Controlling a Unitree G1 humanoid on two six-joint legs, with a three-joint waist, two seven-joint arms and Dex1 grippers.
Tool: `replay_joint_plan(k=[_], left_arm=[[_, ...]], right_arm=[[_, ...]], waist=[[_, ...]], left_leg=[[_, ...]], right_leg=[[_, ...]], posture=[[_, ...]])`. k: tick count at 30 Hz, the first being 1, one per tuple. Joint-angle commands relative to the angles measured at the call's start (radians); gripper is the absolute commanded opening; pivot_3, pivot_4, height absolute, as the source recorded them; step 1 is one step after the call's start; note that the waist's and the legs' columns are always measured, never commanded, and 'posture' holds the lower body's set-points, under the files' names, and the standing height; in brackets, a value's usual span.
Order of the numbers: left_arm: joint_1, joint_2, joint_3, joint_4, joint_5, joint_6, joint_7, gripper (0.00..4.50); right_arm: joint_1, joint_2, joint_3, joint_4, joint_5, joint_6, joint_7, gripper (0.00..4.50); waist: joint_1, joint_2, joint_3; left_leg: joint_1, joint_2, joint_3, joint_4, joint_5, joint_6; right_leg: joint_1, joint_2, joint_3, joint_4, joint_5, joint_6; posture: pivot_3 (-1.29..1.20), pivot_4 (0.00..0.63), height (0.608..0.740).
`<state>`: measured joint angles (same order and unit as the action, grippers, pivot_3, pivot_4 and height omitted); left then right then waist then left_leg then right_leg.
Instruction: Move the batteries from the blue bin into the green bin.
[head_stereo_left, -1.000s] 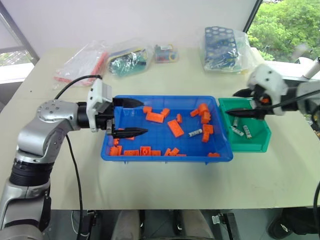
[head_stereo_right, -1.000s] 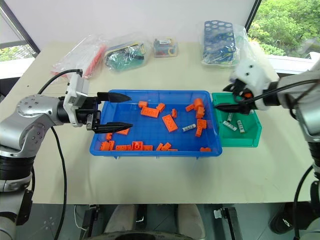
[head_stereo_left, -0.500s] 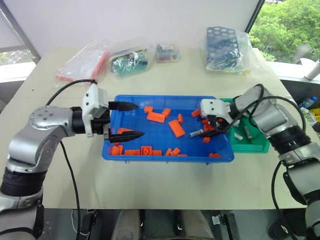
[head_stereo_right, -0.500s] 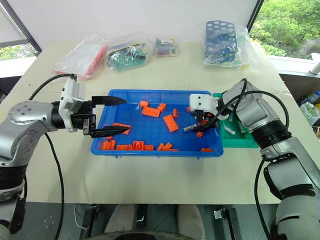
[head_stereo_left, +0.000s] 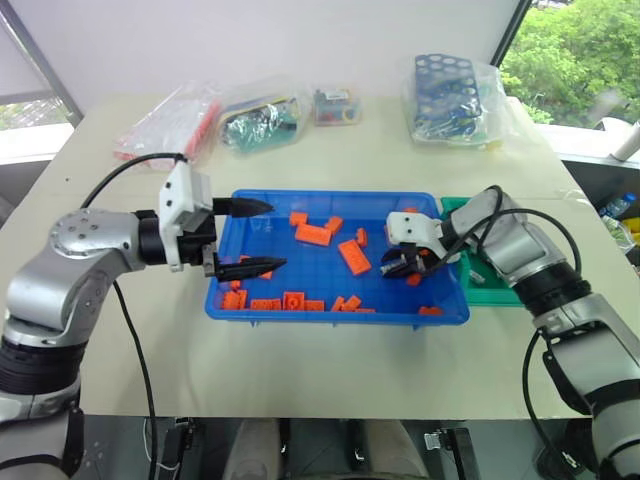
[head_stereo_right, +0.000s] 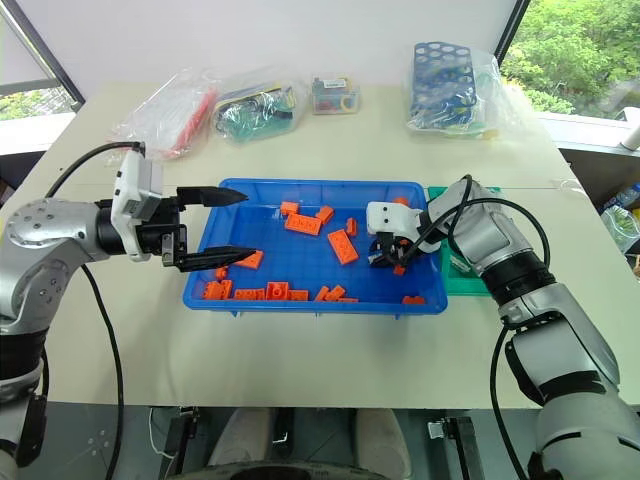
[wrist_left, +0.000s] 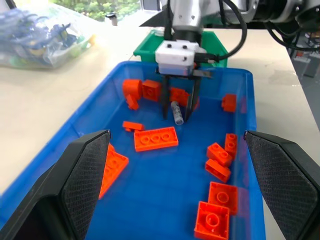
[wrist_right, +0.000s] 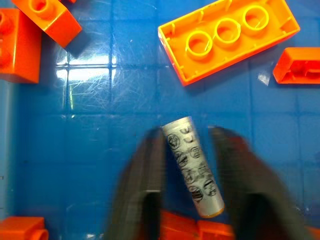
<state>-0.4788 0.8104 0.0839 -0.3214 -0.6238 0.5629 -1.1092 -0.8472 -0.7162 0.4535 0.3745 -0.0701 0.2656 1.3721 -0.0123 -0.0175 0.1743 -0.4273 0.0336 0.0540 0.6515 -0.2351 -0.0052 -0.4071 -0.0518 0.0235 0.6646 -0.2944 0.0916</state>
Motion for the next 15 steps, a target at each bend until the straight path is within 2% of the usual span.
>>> replay_joint_plan(k=[1, 5, 8, 11, 15], left_arm=[[-0.028, 0.003, 0.006, 0.009, -0.009, -0.009, -0.009, 4.50], [-0.042, -0.009, -0.011, 0.031, 0.003, -0.022, -0.018, 4.50], [-0.027, -0.006, -0.012, 0.049, 0.015, -0.036, -0.024, 4.50], [-0.010, 0.003, -0.002, 0.058, 0.021, -0.045, -0.026, 4.50], [-0.004, 0.013, 0.015, 0.080, 0.022, -0.053, -0.034, 4.50]], right_arm=[[0.019, -0.017, -0.068, -0.089, 0.032, 0.070, -0.007, 0.05], [-0.008, 0.016, -0.230, -0.166, 0.152, 0.294, -0.088, 0.05], [-0.059, 0.020, -0.408, -0.207, 0.228, 0.464, -0.223, 0.05], [-0.056, -0.036, -0.539, -0.284, 0.288, 0.610, -0.292, 0.05], [0.047, -0.189, -0.652, -0.358, 0.327, 0.700, -0.308, 0.05]], waist=[[-0.001, 0.000, 0.000], [-0.001, 0.000, 0.000], [-0.001, 0.000, 0.000], [0.004, 0.000, 0.000], [0.021, 0.000, 0.000]], left_leg=[[0.000, 0.000, 0.000, 0.000, 0.000, 0.000], [0.000, 0.000, 0.000, 0.000, 0.000, 0.000], [0.000, 0.000, 0.000, 0.000, 0.000, 0.000], [0.000, 0.001, 0.000, -0.001, 0.000, 0.000], [-0.001, 0.000, 0.000, -0.002, 0.000, 0.000]], right_leg=[[0.000, 0.000, 0.000, 0.000, 0.000, 0.000], [0.000, 0.000, 0.000, 0.000, 0.000, 0.000], [-0.001, 0.000, 0.000, 0.001, 0.000, 0.000], [-0.001, 0.000, 0.000, 0.000, 0.000, 0.000], [0.000, -0.004, -0.001, -0.002, 0.000, 0.000]], posture=[[0.00, 0.150, 0.739], [0.00, 0.150, 0.739], [0.00, 0.150, 0.739], [0.00, 0.150, 0.739], [0.00, 0.150, 0.739]])
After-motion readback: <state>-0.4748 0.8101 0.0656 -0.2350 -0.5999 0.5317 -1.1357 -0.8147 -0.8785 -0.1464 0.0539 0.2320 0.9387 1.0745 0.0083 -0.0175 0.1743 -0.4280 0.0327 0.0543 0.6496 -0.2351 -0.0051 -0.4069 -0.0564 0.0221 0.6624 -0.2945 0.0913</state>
